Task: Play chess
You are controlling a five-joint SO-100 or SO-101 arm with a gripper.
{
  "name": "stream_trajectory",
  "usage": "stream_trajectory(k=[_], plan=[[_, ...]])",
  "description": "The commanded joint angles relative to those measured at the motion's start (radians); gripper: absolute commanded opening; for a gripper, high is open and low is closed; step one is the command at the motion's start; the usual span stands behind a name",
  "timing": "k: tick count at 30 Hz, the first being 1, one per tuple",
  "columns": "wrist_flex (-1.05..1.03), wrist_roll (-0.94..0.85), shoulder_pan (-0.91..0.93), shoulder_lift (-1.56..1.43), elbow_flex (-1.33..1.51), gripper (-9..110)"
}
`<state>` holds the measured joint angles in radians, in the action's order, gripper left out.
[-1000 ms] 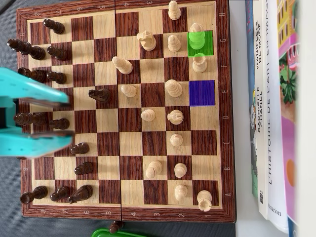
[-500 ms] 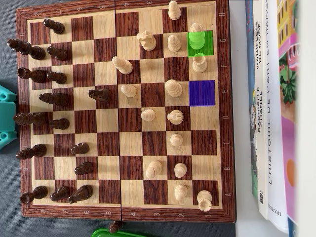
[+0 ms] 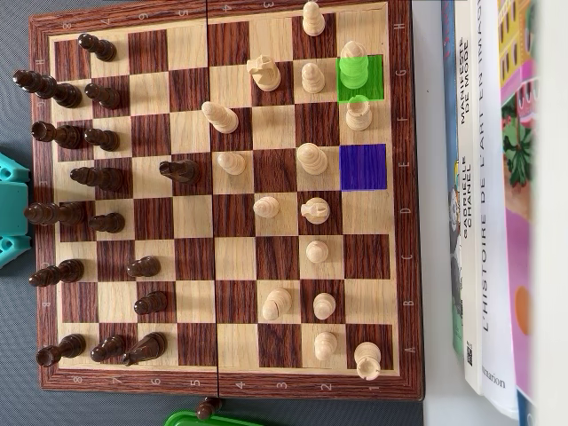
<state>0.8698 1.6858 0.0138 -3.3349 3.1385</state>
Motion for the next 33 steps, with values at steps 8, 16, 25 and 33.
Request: stream_trajectory(k=[8,16,25,33], plan=[[0.278,-0.003,-0.005,-0.015,0.020,13],[0.509,-0.003,-0.005,-0.015,0.020,13],[0.782,-0.003,-0.005,-0.014,0.021,13],[0.907,-0.003,-0.003,-0.014,0.021,13]])
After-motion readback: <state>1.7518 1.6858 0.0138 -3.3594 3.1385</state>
